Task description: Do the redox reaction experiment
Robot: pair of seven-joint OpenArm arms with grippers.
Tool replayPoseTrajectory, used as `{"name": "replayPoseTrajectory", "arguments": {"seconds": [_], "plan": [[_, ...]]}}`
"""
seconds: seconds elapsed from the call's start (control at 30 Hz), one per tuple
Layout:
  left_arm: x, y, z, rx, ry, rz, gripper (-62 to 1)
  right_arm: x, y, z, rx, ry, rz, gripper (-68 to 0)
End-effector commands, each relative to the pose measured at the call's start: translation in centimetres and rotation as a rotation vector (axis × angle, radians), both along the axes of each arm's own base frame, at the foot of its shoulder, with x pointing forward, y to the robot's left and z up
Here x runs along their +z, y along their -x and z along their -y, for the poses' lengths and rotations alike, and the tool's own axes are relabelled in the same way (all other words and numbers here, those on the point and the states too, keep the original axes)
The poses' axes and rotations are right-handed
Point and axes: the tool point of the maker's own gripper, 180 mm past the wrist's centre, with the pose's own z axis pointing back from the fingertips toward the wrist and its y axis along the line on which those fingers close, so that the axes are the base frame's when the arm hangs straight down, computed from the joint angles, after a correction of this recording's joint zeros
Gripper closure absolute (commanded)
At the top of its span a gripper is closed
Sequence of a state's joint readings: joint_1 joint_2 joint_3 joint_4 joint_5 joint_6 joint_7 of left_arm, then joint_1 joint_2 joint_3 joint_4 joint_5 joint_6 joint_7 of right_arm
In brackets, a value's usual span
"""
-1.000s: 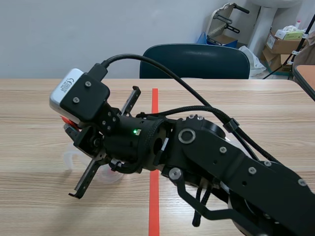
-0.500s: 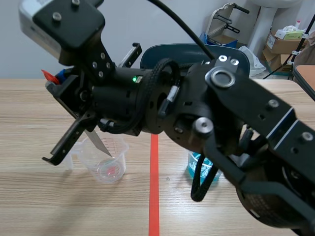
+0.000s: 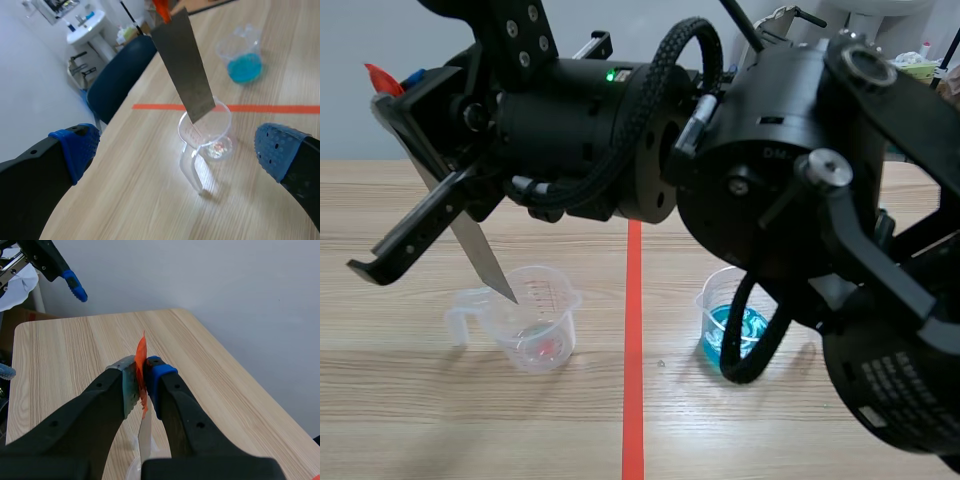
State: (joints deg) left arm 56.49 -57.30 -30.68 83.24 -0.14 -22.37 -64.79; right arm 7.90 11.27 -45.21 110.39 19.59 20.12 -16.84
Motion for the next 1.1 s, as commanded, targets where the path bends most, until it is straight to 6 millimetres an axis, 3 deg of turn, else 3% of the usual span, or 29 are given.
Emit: {"name": "replayPoseTrajectory", "arguments": {"seconds": [0.0,1.07], "plan": [[0.8,0.0,0.1,0.003,0.044,0.017,-62.3,1.0,-0.2,0.1,-0.003,-0.027,0.021,-0.9],[1.9,-0.5,-0.2,0.034,0.114,0.031,-62.3,1.0,-0.2,0.1,-0.002,-0.028,0.019,-0.9]]}}
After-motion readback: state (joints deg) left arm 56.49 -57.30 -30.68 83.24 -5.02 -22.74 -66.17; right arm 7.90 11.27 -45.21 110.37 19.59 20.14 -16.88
